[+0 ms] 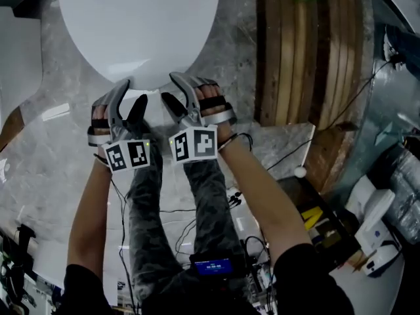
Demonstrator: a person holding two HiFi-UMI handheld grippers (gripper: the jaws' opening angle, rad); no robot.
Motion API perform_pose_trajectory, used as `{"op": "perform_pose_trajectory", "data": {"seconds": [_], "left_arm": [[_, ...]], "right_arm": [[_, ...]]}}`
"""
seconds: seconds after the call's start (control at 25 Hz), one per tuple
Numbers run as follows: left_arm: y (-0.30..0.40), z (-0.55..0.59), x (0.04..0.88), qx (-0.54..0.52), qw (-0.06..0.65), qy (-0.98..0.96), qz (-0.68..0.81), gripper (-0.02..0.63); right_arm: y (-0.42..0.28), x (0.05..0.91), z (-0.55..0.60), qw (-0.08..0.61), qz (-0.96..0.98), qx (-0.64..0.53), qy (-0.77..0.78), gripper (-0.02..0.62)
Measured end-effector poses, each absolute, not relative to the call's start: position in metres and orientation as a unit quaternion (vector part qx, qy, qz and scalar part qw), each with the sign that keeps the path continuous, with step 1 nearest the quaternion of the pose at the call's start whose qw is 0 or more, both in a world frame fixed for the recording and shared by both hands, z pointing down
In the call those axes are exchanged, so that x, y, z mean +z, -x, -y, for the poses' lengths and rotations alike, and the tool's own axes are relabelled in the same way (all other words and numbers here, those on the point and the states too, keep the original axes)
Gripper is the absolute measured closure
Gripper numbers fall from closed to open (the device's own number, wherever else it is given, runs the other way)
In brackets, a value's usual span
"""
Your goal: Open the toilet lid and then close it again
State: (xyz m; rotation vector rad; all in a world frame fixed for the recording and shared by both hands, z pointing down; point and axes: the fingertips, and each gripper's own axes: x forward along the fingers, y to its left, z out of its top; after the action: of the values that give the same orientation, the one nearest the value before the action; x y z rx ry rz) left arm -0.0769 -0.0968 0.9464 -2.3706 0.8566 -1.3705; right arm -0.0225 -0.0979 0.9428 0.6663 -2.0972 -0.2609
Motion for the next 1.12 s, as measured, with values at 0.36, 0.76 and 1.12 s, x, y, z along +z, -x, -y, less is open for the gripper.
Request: {"op": "perform_pose_trajectory", "data": {"seconds": [0.36,0.76,1.12], "left_arm": [[0.073,0.105,0.958,-0.485,0.208,0.791,-0.31,0.33],[0.071,0.102,0.966,-0.505,0.249,0.763,-0.317,0.33],[0.073,0.106,0.964,-0.525,0.25,0.751,-0.313,0.318]], "right_arm": [[0.02,0.96,0.11,0.462,0.81,-0.213,-0.291,0.299],[0.02,0.971,0.115,0.465,0.778,-0.292,-0.305,0.273],[0.018,0.966,0.119,0.485,0.77,-0.289,-0.298,0.272]]}}
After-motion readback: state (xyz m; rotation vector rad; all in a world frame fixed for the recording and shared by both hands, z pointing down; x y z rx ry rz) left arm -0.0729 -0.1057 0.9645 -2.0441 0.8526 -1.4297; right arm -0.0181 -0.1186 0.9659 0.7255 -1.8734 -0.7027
